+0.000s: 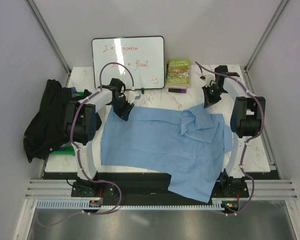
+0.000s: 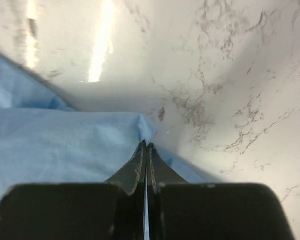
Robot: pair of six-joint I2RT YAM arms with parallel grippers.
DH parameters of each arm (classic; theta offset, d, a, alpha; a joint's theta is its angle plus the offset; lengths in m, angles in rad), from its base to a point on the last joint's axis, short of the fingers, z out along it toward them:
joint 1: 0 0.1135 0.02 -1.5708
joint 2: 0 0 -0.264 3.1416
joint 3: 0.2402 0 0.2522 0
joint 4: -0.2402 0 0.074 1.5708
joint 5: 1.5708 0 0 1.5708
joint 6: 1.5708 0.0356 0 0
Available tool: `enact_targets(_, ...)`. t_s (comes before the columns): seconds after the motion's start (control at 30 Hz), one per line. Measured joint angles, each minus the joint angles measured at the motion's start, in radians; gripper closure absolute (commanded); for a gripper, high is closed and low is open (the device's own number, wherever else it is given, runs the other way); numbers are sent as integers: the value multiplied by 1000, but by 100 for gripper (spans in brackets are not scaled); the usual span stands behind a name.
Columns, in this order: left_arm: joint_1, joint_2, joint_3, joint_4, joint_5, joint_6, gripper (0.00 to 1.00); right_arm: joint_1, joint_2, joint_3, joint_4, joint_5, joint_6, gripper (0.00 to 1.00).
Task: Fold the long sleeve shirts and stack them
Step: Fold the shirt
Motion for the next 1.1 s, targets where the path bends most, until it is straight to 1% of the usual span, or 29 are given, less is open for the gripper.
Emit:
enact_targets(0.07,0,-4,-1,-4,10,1,59,0,-27,23,-10,-33,-4,100)
enact_targets(0.13,0,-39,-22,-4,38,3,57,-1,-99,6,-34,-91,-7,100)
enact_targets(0.2,0,-102,-48,-11,76,6,55,-1,-221,-39,-52,-161,-7,100)
enact_targets(0.27,0,-205,-82,-17,137,14,53,-1,-375,-96,-70,-246,-7,100)
enact_targets(0.3,0,-268,-100,-16,170,19,43,-1,-463,-140,-68,-295,-7,100)
enact_targets(0.37,-2,-412,-137,-15,243,39,39,-1,-623,-227,-72,-386,-4,100)
enact_targets(0.47,-16,-641,-205,13,338,67,33,0,-851,-400,-65,-532,32,100)
enact_targets(0.5,-30,-718,-240,42,356,76,25,3,-914,-462,-52,-579,68,100)
enact_targets(0.53,-60,-806,-283,77,362,83,20,4,-953,-506,-39,-611,102,100)
enact_targets(0.57,-82,-853,-307,97,364,87,15,4,-978,-539,-13,-632,143,100)
enact_targets(0.6,-129,-924,-358,150,341,89,1,4,-1001,-579,30,-650,200,100)
enact_targets(0.7,-329,-1113,-511,280,248,110,0,4,-1058,-688,174,-689,382,100)
enact_targets(0.8,-559,-1198,-609,387,86,130,0,4,-1139,-802,311,-710,587,100)
enact_targets(0.87,-705,-1192,-645,459,-43,152,0,4,-1187,-875,391,-729,711,100)
enact_targets(0.93,-812,-1156,-677,512,-155,169,0,4,-1215,-949,477,-765,849,100)
enact_targets(1.03,-918,-1081,-713,553,-270,192,0,4,-1251,-1066,590,-801,1038,100)
enact_targets(1.1,-980,-1054,-748,598,-332,221,0,4,-1286,-1112,645,-811,1145,100)
